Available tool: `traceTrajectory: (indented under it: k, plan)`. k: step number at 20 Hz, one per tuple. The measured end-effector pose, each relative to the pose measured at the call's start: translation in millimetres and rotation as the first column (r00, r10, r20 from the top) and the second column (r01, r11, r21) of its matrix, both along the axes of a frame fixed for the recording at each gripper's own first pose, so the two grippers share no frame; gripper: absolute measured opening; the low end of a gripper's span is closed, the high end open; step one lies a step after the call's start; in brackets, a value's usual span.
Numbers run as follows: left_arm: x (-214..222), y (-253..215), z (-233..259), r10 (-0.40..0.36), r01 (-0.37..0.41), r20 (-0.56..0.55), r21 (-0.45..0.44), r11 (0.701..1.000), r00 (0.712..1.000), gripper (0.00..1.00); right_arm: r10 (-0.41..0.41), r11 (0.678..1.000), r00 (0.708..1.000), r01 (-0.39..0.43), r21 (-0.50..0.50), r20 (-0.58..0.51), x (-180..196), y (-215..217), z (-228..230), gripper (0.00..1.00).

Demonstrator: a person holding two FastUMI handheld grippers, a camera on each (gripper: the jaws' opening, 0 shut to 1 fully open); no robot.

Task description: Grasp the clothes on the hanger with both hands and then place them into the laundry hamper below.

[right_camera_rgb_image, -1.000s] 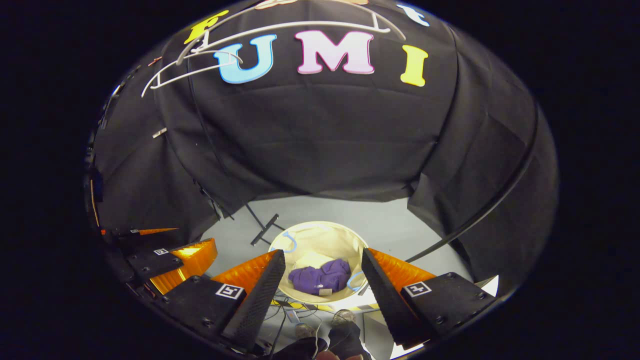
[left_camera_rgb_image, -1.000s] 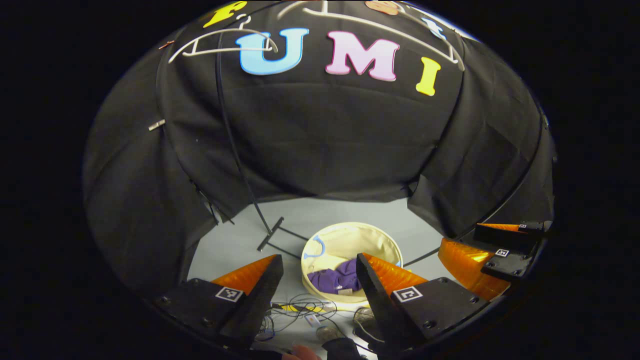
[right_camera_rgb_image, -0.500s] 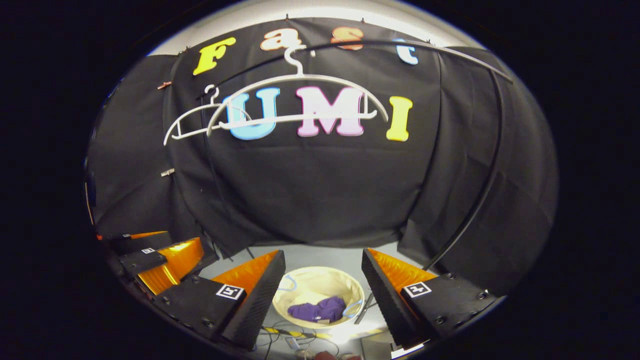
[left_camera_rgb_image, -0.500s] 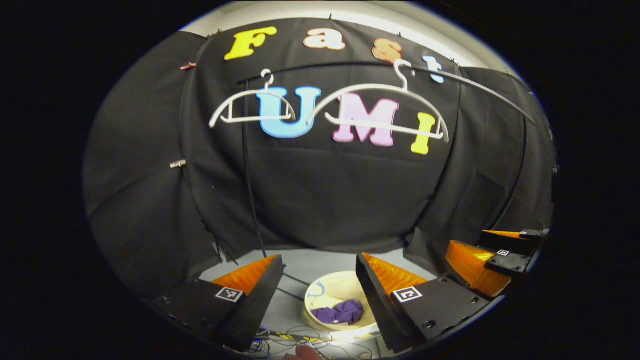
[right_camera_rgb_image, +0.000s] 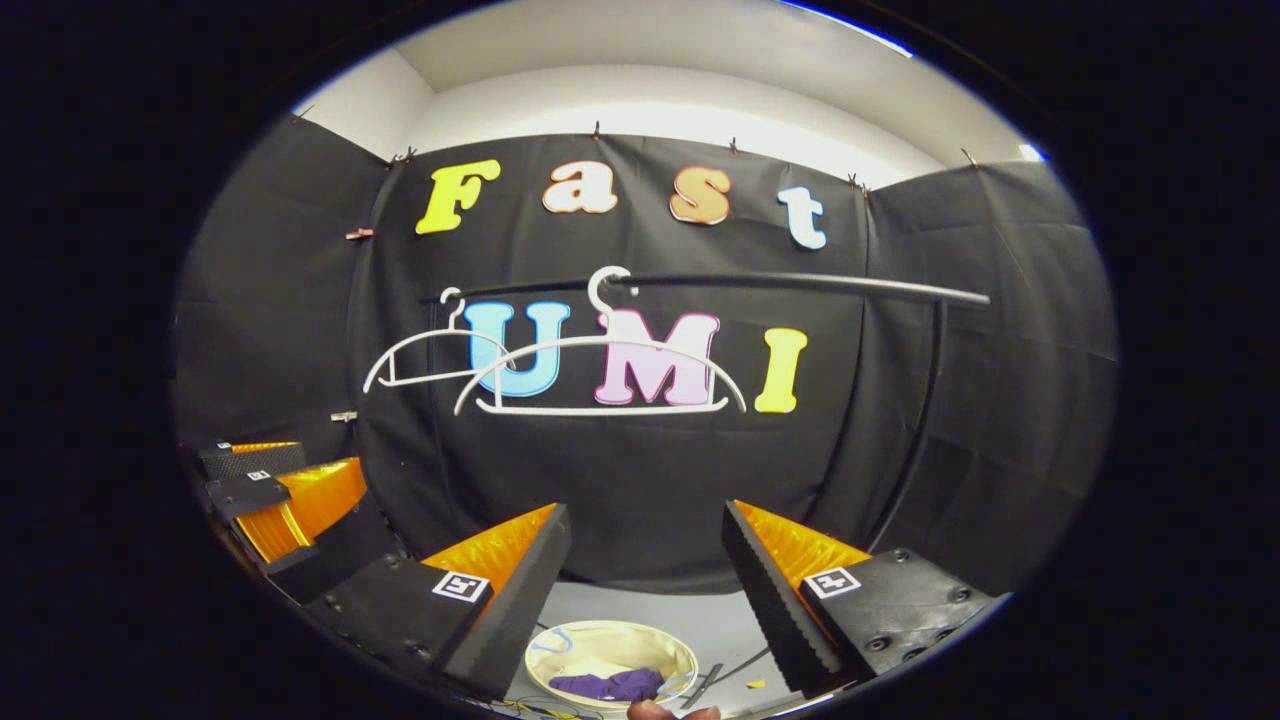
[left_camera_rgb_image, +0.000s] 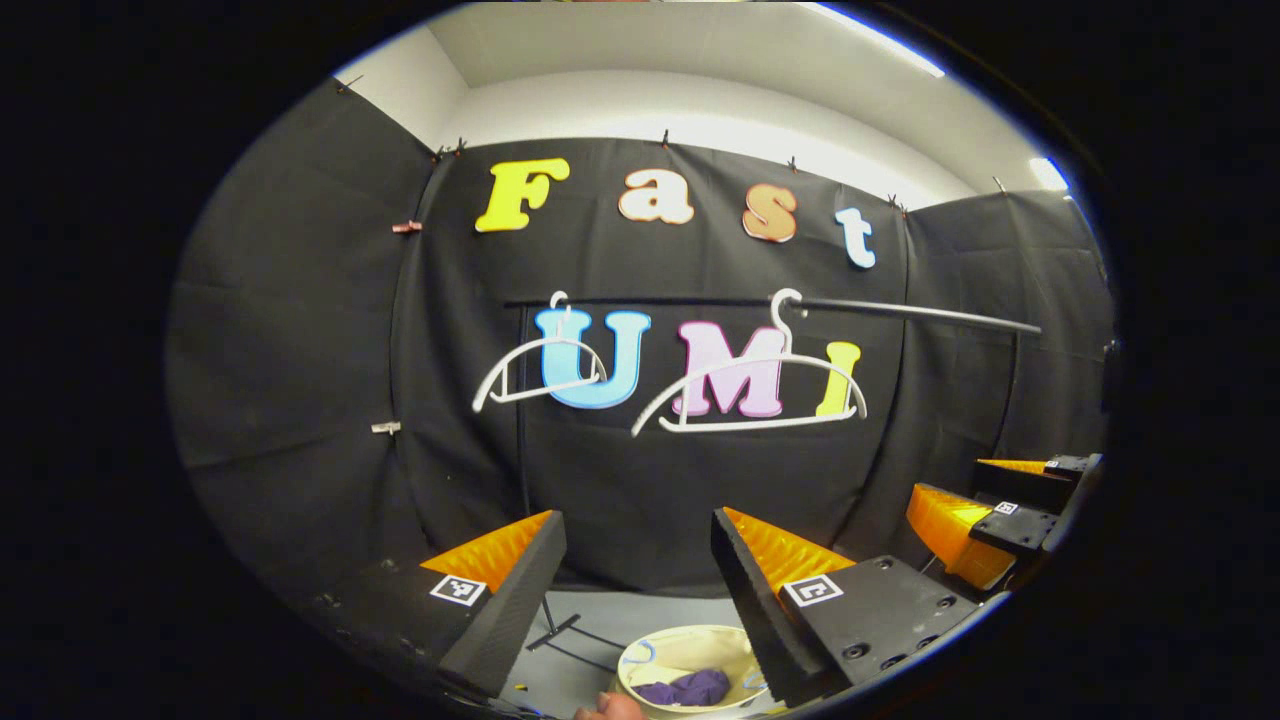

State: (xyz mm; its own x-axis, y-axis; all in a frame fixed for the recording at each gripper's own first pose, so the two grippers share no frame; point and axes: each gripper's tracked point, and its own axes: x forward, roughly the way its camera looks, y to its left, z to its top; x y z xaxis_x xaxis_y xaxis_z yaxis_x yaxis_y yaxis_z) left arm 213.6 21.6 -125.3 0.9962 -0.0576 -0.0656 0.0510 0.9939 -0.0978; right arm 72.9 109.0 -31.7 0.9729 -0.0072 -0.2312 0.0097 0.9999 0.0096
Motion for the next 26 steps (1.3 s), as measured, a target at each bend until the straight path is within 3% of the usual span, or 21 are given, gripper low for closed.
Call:
traceTrajectory:
  k: [3,5,8,9,10,12,13,17,18,20,25,26]
  plan:
    - [-12.1,0.5,22.8,-0.009,0.010,0.051,-0.017,1.000,0.999,0.89,0.005,0.999,0.999,-0.006,0.032,0.033,-16.3,-4.0,9.2,0.96]
    - [-15.9,3.0,28.1,-0.007,0.007,0.065,-0.002,1.000,0.998,0.93,0.000,1.000,0.999,-0.001,0.027,0.047,-19.6,-7.7,13.0,1.00]
    - [-21.8,1.3,36.2,-0.010,0.008,0.088,0.021,1.000,0.996,0.89,-0.011,0.999,0.998,0.009,0.038,0.066,-17.6,-6.3,15.5,0.94]
    - [-22.3,0.1,38.0,-0.011,0.008,0.093,0.026,1.000,0.996,0.93,-0.013,0.999,0.997,0.010,0.044,0.076,-17.6,-5.8,19.4,0.94]
    - [-22.6,-1.4,39.2,-0.014,0.011,0.096,0.027,1.000,0.995,0.93,-0.016,0.999,0.996,0.012,0.045,0.086,-21.2,-5.8,25.9,0.98]
    - [-24.0,-4.2,42.5,-0.019,0.017,0.102,0.023,1.000,0.995,0.89,-0.013,0.999,0.995,0.009,0.039,0.101,-21.3,-6.9,32.9,0.94]
    - [-23.5,-6.2,45.7,-0.022,0.020,0.108,0.023,1.000,0.994,0.89,-0.009,0.999,0.995,0.005,0.038,0.104,-21.1,-7.1,35.4,0.98]
    - [-24.3,-8.4,49.5,-0.018,0.015,0.109,0.035,0.999,0.994,0.93,0.002,0.999,0.993,-0.006,0.034,0.116,-22.1,-6.2,38.2,0.98]
    - [-23.9,-7.6,47.4,-0.015,0.011,0.101,0.040,0.999,0.995,0.89,0.004,1.000,0.994,-0.008,0.030,0.113,-21.3,-5.3,37.2,0.98]
    - [-24.7,-7.8,46.1,-0.007,0.004,0.087,0.038,0.999,0.996,0.93,0.014,1.000,0.995,-0.016,0.025,0.097,-21.9,-4.1,32.8,0.98]
    - [-26.5,-4.4,49.4,-0.002,-0.001,0.094,0.030,1.000,0.996,0.89,0.014,0.999,0.998,-0.017,0.039,0.066,-22.3,-3.1,25.9,0.98]
    - [-27.9,-4.0,48.2,0.000,-0.003,0.091,0.031,1.000,0.996,0.93,0.013,0.999,0.998,-0.016,0.041,0.065,-22.5,-3.4,25.9,0.98]
